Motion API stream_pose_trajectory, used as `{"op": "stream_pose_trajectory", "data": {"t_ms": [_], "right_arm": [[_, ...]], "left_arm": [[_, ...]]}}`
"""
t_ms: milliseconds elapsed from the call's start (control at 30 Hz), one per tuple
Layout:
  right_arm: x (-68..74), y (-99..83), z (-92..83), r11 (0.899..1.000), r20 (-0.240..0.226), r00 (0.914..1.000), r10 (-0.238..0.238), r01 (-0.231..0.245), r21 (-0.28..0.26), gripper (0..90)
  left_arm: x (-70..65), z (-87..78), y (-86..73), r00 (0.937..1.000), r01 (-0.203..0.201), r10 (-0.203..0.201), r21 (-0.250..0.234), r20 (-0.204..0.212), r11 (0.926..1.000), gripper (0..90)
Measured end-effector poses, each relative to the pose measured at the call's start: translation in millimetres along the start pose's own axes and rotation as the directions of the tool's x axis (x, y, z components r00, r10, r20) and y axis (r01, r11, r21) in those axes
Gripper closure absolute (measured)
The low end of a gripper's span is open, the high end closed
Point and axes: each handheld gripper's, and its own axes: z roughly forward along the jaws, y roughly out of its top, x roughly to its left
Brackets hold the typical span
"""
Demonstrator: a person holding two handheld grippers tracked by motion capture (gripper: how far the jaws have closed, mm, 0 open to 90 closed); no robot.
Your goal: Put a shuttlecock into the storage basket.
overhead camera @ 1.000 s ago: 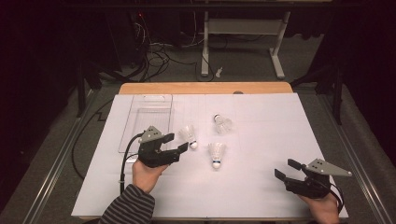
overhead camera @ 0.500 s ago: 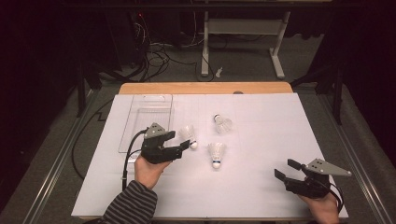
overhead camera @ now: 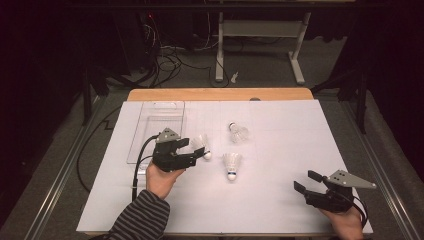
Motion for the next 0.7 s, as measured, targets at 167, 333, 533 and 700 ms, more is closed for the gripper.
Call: {"op": "stream_pose_trajectory", "data": {"t_ms": [167,333,533,700], "right_arm": [[0.1,0.1,0.0,1.0,0.0,1.0,-0.001,0.001,0.0,31.3],[0.1,0.1,0.0,1.0,0.0,1.0,-0.001,0.001,0.0,31.4],[0.1,0.0,-0.1,1.0,-0.001,1.0,-0.002,0.002,-0.001,31.3],[0.0,0.0,-0.3,1.0,-0.001,1.0,-0.003,0.003,-0.001,31.3]], "left_arm": [[0.9,1.4,2.2,1.0,0.0,0.0,0.005,-0.006,1.0,33.3],[0.4,4.8,6.2,0.9998,-0.013,0.013,0.007,-0.012,0.9999,33.9],[-1.8,8.8,9.8,0.9991,-0.037,0.038,0.014,-0.02,0.9992,35.2],[-2.3,12.9,12.8,0.9988,-0.043,0.044,0.025,-0.023,0.9988,35.5]]}}
